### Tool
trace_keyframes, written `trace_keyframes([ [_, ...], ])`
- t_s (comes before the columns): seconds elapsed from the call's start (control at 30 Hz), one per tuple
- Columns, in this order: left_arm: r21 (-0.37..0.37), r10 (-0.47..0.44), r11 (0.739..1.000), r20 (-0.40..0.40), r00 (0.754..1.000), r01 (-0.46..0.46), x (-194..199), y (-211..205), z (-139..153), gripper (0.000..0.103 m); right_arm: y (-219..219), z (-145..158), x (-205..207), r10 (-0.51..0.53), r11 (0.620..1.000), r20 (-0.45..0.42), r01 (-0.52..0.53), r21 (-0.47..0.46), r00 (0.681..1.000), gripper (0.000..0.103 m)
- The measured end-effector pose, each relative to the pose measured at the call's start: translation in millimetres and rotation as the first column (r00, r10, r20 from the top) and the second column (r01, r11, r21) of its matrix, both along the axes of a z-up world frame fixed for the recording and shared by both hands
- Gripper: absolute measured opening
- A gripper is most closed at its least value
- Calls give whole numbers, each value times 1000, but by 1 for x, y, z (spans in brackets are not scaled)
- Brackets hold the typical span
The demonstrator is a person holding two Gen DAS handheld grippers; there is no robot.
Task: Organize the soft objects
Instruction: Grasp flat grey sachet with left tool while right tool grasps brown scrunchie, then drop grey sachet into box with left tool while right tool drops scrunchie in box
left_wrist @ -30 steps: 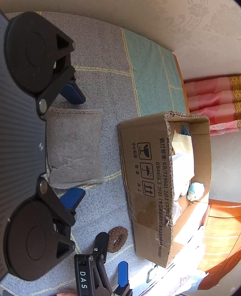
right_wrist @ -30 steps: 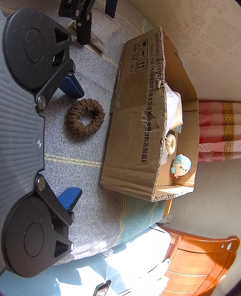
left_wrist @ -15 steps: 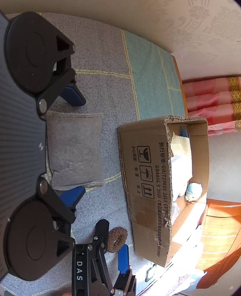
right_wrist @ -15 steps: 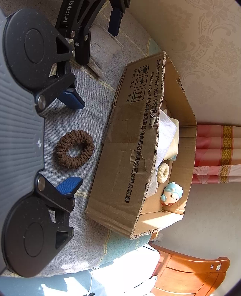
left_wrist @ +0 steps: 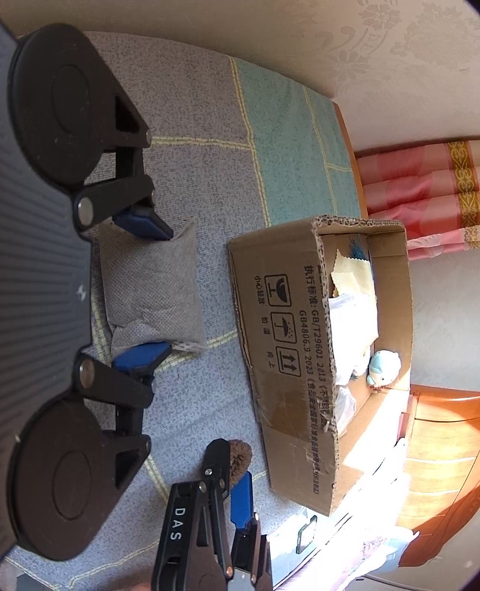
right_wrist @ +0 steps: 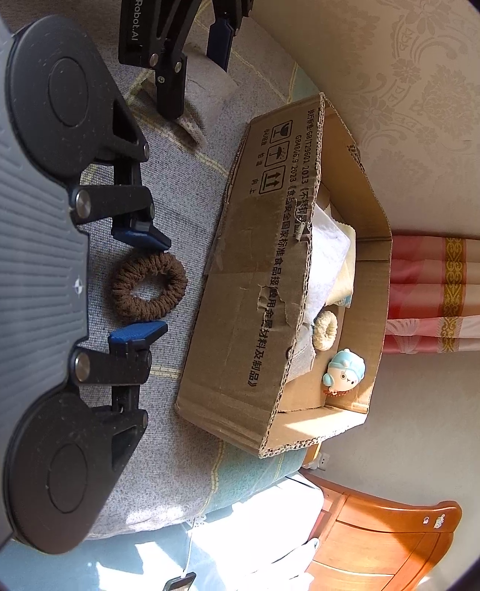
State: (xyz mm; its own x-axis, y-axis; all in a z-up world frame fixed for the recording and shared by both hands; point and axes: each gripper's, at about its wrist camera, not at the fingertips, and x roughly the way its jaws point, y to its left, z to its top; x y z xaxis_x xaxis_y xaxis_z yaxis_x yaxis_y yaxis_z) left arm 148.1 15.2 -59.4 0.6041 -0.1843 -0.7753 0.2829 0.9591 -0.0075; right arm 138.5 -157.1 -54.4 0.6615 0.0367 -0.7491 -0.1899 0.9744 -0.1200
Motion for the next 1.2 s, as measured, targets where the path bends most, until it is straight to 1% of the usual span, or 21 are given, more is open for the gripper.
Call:
trace_keyframes([
  [0.2,-4,-1,1000,3,1000,1,-3,2,6,46,-2,5,-5,2,1000,-1,-2,5,1000,46],
  [0.3,0,-10,1000,6,1000,10,-5,1,10,43,-1,10,-7,6,1000,6,-6,5,1000,46],
  [0.43,-5,-38,999,17,999,38,-11,0,21,43,-2,17,-11,11,1000,16,-11,8,1000,46],
  [0.57,-35,-59,997,77,995,62,-14,2,48,43,-3,26,-17,22,1000,30,-23,20,999,46],
  [0.7,-35,-88,995,152,985,94,-6,-3,76,43,-3,35,-22,36,999,53,-37,21,998,45],
  [0.8,-6,-114,993,194,974,117,14,-12,94,43,-3,41,-24,42,999,65,-44,27,997,46],
  [0.87,21,-124,992,222,967,122,29,-19,99,43,-4,46,-26,45,998,75,-48,33,996,45],
  [0.93,40,-110,994,239,965,103,47,-26,99,44,-6,50,-27,47,998,82,-50,40,996,45],
  [0.97,40,-108,994,250,962,102,54,-28,98,49,-6,52,-27,47,998,85,-51,41,995,46],
  [1.0,42,-106,994,254,961,98,60,-30,96,66,-7,54,-28,48,998,87,-52,42,995,46],
  [1.03,56,-96,995,256,962,84,65,-32,92,78,-7,56,-28,48,998,90,-52,42,995,46],
  [1.07,68,-81,996,270,960,64,67,-34,90,97,-8,58,-29,49,998,95,-53,44,994,46],
  [1.1,75,-67,996,294,953,47,66,-35,87,100,-8,61,-29,51,997,96,-56,47,994,46],
  [1.13,88,-63,995,308,949,38,63,-35,85,100,-9,63,-30,52,997,98,-58,52,994,46],
  [1.2,95,-69,995,299,952,42,58,-35,82,100,-10,68,-31,57,996,103,-63,56,993,45],
])
